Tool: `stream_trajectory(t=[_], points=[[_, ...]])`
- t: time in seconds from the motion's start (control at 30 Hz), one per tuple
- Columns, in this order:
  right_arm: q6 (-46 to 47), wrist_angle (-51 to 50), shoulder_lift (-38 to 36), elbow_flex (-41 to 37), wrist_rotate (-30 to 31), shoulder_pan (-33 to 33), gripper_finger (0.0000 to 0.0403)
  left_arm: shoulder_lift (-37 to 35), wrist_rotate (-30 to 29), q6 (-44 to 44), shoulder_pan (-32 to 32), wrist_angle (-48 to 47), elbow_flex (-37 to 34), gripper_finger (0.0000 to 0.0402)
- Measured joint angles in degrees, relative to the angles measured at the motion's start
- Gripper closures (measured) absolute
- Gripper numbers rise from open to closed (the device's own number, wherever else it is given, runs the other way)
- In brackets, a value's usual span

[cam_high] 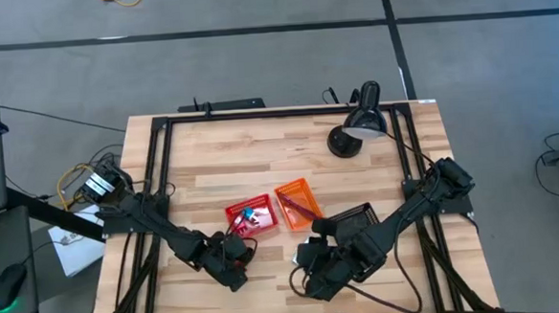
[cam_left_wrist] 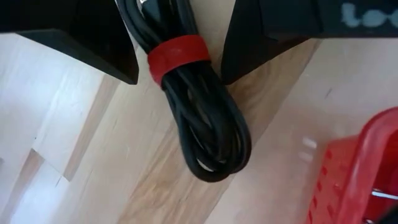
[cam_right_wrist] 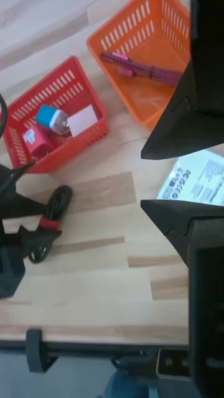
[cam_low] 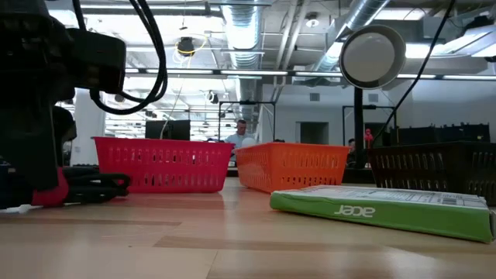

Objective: Pick and place items into bin
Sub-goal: Put the black USB cable into the orange bin

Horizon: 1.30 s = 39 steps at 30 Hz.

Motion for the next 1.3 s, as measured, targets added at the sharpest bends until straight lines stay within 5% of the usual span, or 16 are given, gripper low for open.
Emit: stream_trajectory(t=[0.2, 0.5, 0.63, 0.9, 1.3], points=[[0.01, -0.13, 0.00, 0.00, -0.13, -0.78, 0.0294, 0.00, -0.26, 0.05, 0.00, -0.87, -0.04, 0.0211], [0.03, -0.11, 0.00, 0.00, -0.15, -0.48, 0.0294, -1.17, 0.44, 6.97, -0.17, -4.84, 5.91, 0.0373], [0.92, -0.10, 0.00, -0.01, 0.02, 0.65, 0.0294, -2.81, -1.69, 13.73, -0.26, -7.54, 13.69, 0.0373], [13.44, -6.05, 0.00, -0.26, 3.73, 3.38, 0.0294, -2.78, -17.24, 26.02, 7.15, -20.33, 28.20, 0.0371], [48.02, -28.04, 0.02, -0.31, 10.69, 14.32, 0.0294, -1.53, -4.87, 51.04, 24.87, -10.11, 28.78, 0.0371]])
